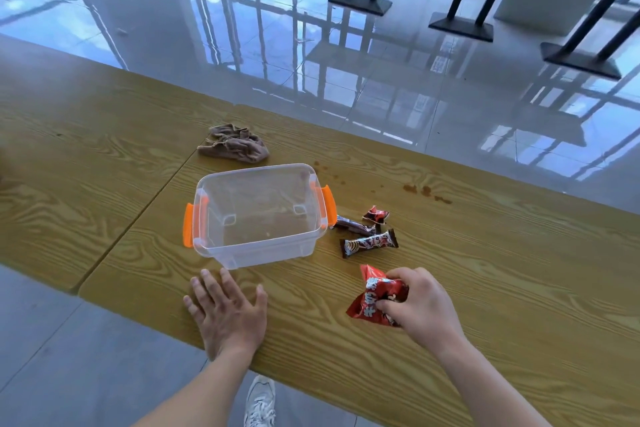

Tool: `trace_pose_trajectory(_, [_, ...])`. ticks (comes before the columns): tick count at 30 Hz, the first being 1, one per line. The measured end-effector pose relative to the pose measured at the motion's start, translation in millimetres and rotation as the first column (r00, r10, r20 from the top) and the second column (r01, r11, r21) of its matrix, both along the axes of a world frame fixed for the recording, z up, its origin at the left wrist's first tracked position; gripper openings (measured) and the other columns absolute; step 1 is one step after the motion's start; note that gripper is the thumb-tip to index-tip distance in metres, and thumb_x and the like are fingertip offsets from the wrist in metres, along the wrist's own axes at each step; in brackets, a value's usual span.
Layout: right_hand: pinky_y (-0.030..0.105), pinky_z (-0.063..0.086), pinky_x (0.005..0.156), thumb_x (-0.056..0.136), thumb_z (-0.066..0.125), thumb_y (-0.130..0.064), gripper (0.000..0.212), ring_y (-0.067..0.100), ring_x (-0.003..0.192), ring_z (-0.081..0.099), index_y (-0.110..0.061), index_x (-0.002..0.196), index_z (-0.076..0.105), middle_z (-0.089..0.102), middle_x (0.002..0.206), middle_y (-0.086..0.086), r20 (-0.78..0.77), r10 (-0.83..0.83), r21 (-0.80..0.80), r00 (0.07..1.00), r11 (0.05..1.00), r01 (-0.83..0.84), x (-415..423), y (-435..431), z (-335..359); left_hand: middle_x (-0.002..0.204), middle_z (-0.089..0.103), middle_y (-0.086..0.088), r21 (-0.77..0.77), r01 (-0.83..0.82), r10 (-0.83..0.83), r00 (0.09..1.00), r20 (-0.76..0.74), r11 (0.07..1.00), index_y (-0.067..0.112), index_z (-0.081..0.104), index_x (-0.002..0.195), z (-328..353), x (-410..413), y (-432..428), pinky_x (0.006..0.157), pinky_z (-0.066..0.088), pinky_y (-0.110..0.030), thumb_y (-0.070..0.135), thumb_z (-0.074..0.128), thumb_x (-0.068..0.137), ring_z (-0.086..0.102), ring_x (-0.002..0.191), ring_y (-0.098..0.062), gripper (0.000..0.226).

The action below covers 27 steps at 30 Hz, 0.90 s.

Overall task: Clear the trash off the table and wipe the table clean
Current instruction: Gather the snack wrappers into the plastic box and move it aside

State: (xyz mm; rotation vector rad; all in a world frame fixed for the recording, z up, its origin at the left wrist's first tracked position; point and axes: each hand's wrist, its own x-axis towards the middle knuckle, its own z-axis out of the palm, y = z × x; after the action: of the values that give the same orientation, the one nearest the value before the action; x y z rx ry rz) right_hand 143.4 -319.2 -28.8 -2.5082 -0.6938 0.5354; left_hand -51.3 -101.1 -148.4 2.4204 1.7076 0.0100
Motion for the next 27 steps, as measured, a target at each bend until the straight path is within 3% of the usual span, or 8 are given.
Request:
trace_pose_trajectory(5, [0.029,0.043,0.075,0.067,0.087,-0.030,0.049,0.011,0.090,0.058,-0.032,0.112,0.070,0.059,0.095,-0.010,0.100,0.001,0.162,0.995,0.987,-0.017,9.8,29.8,37.5,0.159,0.012,-0.023,-0.021,0.000,0.000,1.000,-0.001,1.000,0.008,0.023,0.150,0.8,-0.4,0.0,0.118,-0.003,-0.055,0.064,0.031,0.087,-0.002,0.147,-0.038,0.084])
trace_pose_trajectory(9, [0.022,0.043,0.077,0.068,0.088,-0.031,0.049,0.006,0.090,0.057,-0.031,0.113,0.069,0.061,0.100,-0.011,0.196,-0.003,0.300,0.981,0.952,-0.057,18.6,58.0,69.3,0.158,0.017,-0.024,-0.011,0.002,-0.002,0.999,0.034,1.000,0.007,0.028,0.147,-0.1,-0.6,0.1,0.118,-0.001,-0.056,0.063,0.032,0.086,0.001,0.147,-0.039,0.083])
trace_pose_trajectory(13, [0.028,0.045,0.082,0.069,0.087,-0.033,0.048,0.009,0.094,0.057,-0.029,0.114,0.068,0.061,0.103,-0.007,0.236,0.058,0.333,0.970,0.933,-0.136,22.8,93.3,88.8,0.156,0.021,-0.025,0.003,-0.005,0.005,0.997,0.078,1.000,0.006,0.032,0.145,-1.2,-0.5,0.4,0.119,0.001,-0.056,0.062,0.029,0.082,0.006,0.147,-0.040,0.084])
trace_pose_trajectory(21, [0.033,0.044,0.077,0.074,0.082,-0.034,0.047,0.021,0.095,0.057,-0.027,0.117,0.066,0.059,0.103,0.000,0.261,0.298,0.204,0.918,0.913,-0.354,11.7,172.2,77.5,0.154,0.027,-0.025,0.040,-0.018,0.012,0.991,0.132,0.999,0.007,0.038,0.141,-6.5,-0.2,1.1,0.119,0.005,-0.057,0.060,0.033,0.080,0.012,0.146,-0.040,0.081])
trace_pose_trajectory(27, [0.038,0.046,0.084,0.077,0.076,-0.036,0.041,0.025,0.110,0.050,-0.021,0.114,0.065,0.059,0.111,0.003,0.353,0.478,-0.029,0.805,0.865,-0.501,2.3,211.3,59.5,0.155,0.026,-0.024,0.047,-0.019,0.013,0.992,0.122,0.999,0.007,0.039,0.142,-7.6,-1.9,1.5,0.119,0.006,-0.056,0.061,0.034,0.080,0.012,0.147,-0.039,0.082])
